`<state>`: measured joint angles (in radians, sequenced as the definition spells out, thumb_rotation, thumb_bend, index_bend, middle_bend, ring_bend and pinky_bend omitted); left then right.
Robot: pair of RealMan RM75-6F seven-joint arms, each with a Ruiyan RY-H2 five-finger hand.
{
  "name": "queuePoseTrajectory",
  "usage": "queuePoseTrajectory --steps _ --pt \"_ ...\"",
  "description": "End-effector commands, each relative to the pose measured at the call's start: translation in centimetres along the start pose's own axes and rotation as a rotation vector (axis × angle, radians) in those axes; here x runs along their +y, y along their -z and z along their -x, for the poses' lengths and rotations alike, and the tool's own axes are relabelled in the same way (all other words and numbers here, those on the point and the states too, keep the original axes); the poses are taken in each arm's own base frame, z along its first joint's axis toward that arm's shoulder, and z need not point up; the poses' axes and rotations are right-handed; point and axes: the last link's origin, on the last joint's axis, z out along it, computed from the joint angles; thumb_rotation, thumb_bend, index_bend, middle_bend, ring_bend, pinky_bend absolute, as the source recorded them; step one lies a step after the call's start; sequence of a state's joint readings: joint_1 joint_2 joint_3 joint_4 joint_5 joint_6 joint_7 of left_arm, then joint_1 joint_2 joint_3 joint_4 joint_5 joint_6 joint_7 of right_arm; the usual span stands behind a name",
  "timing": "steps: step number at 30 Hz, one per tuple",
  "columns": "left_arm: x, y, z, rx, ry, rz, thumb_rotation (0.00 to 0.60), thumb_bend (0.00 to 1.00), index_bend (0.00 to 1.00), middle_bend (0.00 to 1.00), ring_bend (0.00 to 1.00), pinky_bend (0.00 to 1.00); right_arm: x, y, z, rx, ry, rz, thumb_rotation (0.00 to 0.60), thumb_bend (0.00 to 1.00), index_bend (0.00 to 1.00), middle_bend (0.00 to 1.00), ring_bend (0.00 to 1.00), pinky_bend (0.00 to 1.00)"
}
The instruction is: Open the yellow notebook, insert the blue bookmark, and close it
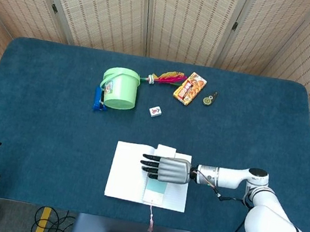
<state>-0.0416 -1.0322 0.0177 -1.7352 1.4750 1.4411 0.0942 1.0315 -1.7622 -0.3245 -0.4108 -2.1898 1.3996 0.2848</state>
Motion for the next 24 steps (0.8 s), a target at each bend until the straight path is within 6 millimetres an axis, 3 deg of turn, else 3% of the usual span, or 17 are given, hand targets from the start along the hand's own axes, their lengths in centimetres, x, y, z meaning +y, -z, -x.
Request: queuePoseTrajectory --steps 1,11,19,24 --pt "-0.01 0.03 0.02 -0.001 0.000 -0.001 0.600 0.29 0.18 0.06 0.17 0.22 -0.13 0.08 0.06 -0.001 0.003 -0.011 0.600 0.20 0.31 0.12 0.00 0.00" --pt "0.11 0.02 0.02 0.000 0.000 0.003 0.600 0.29 0.18 0.06 0.17 0.22 -0.36 0.24 0.20 0.001 0.007 -0.016 0.600 0.20 0.30 0.12 0.00 0.00" --pt "0.05 0.09 0.00 0.000 0.000 -0.001 0.600 0.29 0.18 0.06 0.17 0.22 -0.26 -0.03 0.13 0.009 0.013 -0.005 0.600 0.16 0.13 0.10 0.00 0.00" --pt "-0.01 0.10 0.01 0.000 -0.001 -0.002 0.600 0.29 0.18 0.06 0.17 0.22 -0.09 0.01 0.04 0.018 0.014 0.015 0.600 0.14 0.10 0.09 0.00 0.00"
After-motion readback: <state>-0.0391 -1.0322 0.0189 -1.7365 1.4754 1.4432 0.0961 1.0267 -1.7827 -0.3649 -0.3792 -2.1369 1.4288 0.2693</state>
